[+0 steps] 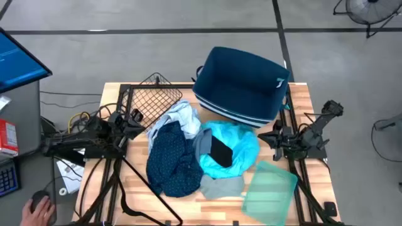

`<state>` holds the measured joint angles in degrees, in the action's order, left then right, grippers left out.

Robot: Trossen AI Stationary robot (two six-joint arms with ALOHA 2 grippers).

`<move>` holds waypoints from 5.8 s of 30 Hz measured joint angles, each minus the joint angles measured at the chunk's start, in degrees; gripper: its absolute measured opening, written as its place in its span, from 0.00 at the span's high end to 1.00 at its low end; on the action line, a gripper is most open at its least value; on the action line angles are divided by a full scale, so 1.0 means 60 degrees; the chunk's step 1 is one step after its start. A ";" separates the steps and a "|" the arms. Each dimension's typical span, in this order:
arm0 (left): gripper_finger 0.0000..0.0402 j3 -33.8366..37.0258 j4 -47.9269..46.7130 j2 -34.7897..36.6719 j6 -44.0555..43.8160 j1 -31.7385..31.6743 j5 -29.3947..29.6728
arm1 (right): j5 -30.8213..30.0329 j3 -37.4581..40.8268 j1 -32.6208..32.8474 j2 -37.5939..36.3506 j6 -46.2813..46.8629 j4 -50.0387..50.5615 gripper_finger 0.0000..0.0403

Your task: Pick & Place Cloths

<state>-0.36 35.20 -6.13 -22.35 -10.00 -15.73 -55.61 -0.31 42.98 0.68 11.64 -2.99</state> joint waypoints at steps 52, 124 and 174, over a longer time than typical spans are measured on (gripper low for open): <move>0.99 0.0001 0.0001 0.0002 0.0000 0.0002 0.0000 | 0.0002 -0.0002 0.0000 0.0001 0.0000 -0.0002 0.96; 0.99 0.0001 0.0000 0.0001 0.0000 0.0001 0.0000 | 0.0001 -0.0002 0.0003 -0.0001 0.0000 0.0002 0.96; 0.99 -0.0066 0.2346 0.0000 -0.1436 0.0003 0.1819 | -0.0244 0.0002 -0.0131 -0.0002 0.0000 -0.0002 0.96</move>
<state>-0.76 49.28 -6.13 -30.96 -9.98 -4.81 -57.08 -0.30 42.19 0.67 11.64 -3.01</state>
